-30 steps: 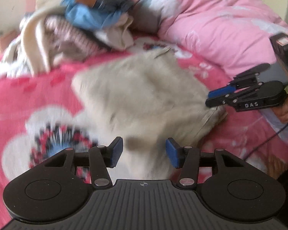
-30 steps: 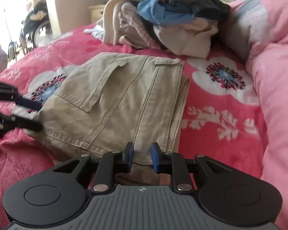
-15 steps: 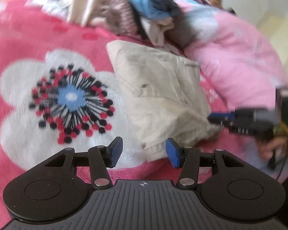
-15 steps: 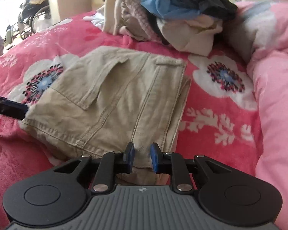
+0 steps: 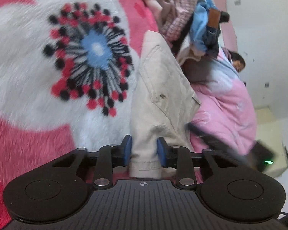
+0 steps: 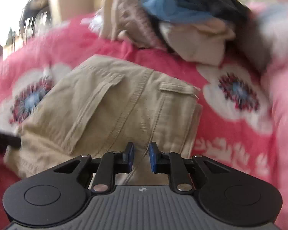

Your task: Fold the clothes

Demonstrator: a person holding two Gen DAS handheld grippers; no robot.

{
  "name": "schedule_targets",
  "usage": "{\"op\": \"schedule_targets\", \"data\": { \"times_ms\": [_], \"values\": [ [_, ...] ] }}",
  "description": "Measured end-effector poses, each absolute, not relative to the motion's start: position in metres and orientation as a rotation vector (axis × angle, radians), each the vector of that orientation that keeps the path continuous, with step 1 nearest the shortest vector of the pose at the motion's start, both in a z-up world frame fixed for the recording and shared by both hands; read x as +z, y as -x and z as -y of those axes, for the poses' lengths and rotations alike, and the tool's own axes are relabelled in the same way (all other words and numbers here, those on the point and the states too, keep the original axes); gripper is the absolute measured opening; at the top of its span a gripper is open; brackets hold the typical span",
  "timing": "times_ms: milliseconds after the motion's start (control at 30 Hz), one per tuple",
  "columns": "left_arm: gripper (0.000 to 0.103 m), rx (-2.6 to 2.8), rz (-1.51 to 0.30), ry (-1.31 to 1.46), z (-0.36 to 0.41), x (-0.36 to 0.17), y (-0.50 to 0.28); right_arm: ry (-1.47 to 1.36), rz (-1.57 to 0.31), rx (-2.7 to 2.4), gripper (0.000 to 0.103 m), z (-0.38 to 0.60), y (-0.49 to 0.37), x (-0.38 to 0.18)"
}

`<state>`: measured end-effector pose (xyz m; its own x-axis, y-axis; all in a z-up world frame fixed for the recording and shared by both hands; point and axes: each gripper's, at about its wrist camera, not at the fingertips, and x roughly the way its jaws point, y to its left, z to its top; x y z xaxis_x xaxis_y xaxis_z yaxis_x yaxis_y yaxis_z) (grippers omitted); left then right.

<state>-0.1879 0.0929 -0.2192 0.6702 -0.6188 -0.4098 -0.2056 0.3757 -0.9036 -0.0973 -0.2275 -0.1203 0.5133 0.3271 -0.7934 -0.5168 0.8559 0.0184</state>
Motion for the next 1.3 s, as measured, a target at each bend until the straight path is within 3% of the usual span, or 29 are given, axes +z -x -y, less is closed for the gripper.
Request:
{"op": "schedule_targets", "data": {
  "times_ms": [133,233,400,567,733,1000,1167,1300],
  "values": [
    [0.024,-0.315,-0.835,1.163,-0.091,-0.215,0.187,0.224,-0.922,0.446,0.017,0.223,0.093,-0.103],
    [0.024,-0.316,-0.834,1.118,-0.091,-0.212,0.185,0.268,-0.84,0.554,0.019,0.203,0.094,-0.075],
    [0.029,-0.338,-0.809,0.784,-0.077,-0.189,0.188,0.395,-0.724,0.881,0.02,0.14,0.092,-0.055],
    [0.029,-0.337,-0.807,0.607,-0.063,-0.177,0.187,0.669,-0.691,1.243,0.017,0.065,0.104,-0.092],
    [0.03,-0.334,-0.818,0.568,-0.06,-0.177,0.187,0.872,-0.642,1.166,0.013,0.04,0.058,-0.135],
    [0.031,-0.344,-0.827,0.52,-0.058,-0.18,0.188,0.668,-0.661,0.769,0.014,0.053,-0.04,-0.133],
    [0.035,-0.349,-0.832,0.518,-0.06,-0.18,0.185,0.264,-0.646,0.716,0.017,0.135,-0.027,-0.069],
    [0.038,-0.36,-0.842,0.517,-0.064,-0.174,0.183,0.119,-0.64,0.651,0.018,0.2,0.013,-0.035]
  ]
}}
